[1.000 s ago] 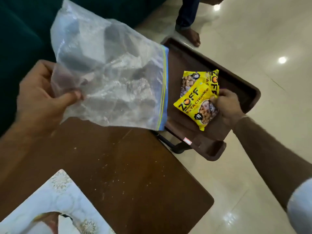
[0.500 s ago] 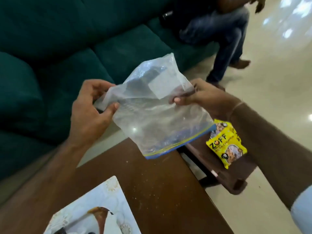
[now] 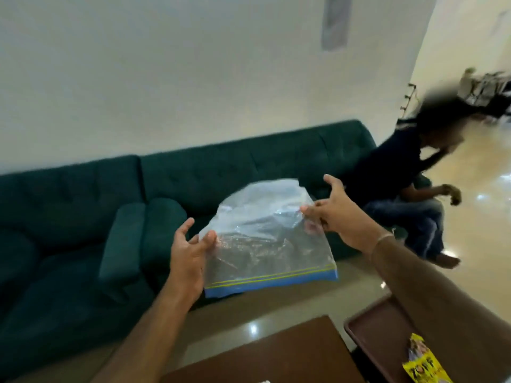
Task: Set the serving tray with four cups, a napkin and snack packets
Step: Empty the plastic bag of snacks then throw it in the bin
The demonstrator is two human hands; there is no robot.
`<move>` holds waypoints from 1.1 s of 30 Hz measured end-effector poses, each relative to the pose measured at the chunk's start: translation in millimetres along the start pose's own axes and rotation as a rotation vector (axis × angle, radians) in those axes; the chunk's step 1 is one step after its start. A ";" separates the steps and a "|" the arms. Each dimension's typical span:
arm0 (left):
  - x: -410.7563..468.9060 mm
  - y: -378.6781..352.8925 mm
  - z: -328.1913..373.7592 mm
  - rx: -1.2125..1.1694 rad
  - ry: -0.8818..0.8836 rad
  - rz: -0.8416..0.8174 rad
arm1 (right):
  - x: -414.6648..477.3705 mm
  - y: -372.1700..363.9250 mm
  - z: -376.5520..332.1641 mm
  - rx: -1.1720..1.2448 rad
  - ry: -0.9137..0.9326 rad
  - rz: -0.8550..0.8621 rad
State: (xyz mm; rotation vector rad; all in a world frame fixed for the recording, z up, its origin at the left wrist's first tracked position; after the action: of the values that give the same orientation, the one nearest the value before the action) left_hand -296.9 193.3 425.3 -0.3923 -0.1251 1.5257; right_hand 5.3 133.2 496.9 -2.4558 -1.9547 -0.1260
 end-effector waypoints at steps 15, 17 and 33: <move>-152.1 105.5 263.9 1.085 -0.488 -0.337 | -123.3 -300.7 -264.5 -0.627 0.457 -0.481; -162.9 109.0 276.2 0.988 -0.478 -0.325 | -136.6 -337.8 -285.3 -0.578 0.519 -0.576; -211.6 311.8 308.2 0.059 -0.241 0.043 | -160.5 -513.0 -170.3 0.130 0.057 -0.922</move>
State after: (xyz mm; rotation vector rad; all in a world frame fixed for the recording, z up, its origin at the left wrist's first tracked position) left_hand -701.8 36.5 645.3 -0.1642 -0.2611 1.6112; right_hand -540.1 84.2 631.1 -1.2825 -2.7610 -0.0558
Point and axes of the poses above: each hand's wrist, its own x-axis towards the middle knuckle, its own y-axis out of the back of the hand, z = x × y, the point moved 6 cm from there along x, towards the middle knuckle, and after that the axes turned 5 degrees about y, right-handed, at the moved point
